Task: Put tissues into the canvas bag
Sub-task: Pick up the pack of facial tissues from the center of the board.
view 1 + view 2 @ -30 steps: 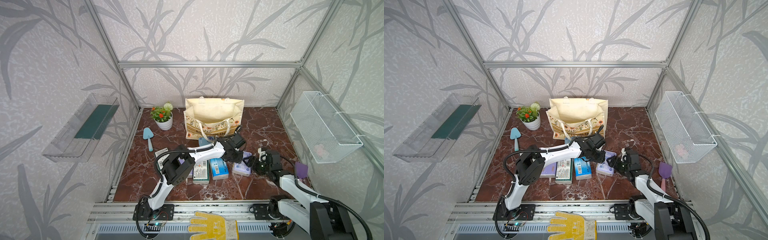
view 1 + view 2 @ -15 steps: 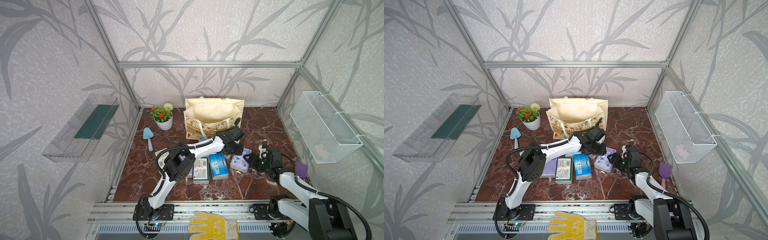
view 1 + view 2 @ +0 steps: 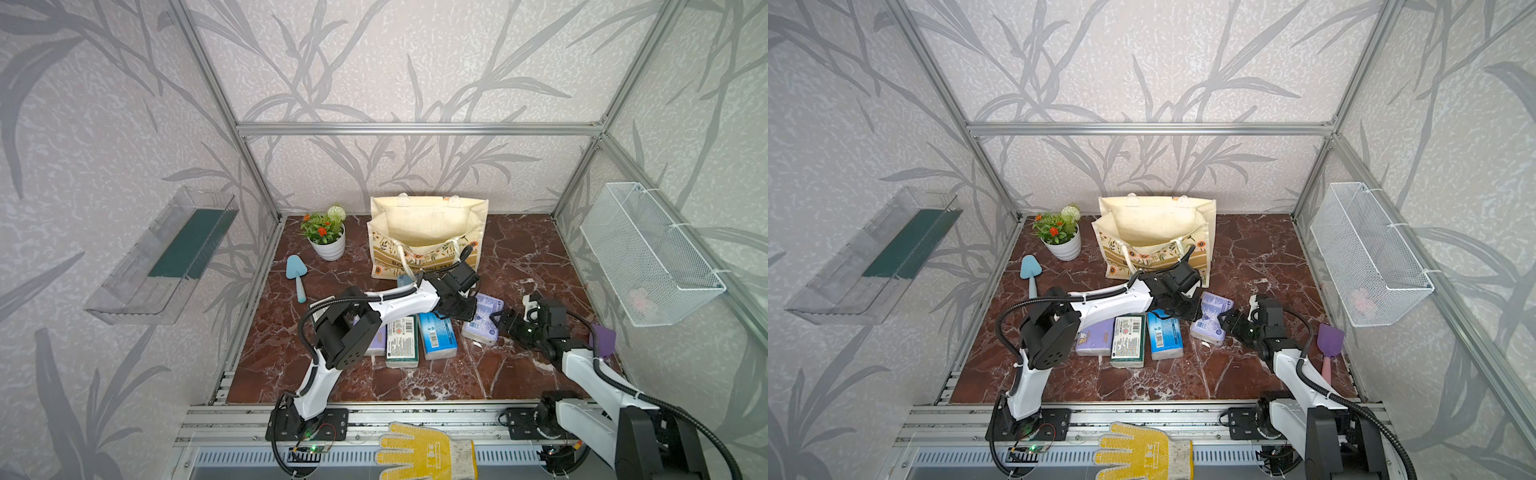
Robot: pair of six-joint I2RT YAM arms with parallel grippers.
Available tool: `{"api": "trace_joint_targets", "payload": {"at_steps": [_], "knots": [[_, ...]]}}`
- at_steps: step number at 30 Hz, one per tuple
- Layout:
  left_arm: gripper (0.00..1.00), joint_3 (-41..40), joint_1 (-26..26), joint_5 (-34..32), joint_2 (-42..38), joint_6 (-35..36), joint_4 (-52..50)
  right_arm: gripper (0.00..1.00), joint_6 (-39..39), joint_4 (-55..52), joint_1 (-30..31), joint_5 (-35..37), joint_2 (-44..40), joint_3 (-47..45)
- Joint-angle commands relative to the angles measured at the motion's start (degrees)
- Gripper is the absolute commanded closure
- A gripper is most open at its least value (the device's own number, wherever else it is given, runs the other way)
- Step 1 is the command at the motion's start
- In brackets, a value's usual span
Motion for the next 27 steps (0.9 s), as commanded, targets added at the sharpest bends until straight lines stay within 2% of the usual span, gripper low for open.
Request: {"api": "trace_joint_targets", "payload": {"at_steps": [1,7,18,27], "knots": [[0.65,-1.7,-0.14,0.34,-2.02,-1.46,1.42,0.19,-1.35,3.82,-0.33,-3.39,1.43,-0.82],[0.62,-3.09,-0.07,1.16,-2.17,-2.14,3.37,0.2,0.02,12.76,-0.33,-7.61,5.19,-2.74],[0.63,-2.21,1.92,1.49,0.3,-3.32,2.87,0.21,4.58,26.0,-0.26,-12.82,12.61,-3.97],[0.65,-1.41,2.5,-1.08,1.94,-2.72,0.71,0.26,7.09,27.5,0.11,-14.46,10.74,-3.91]]}}
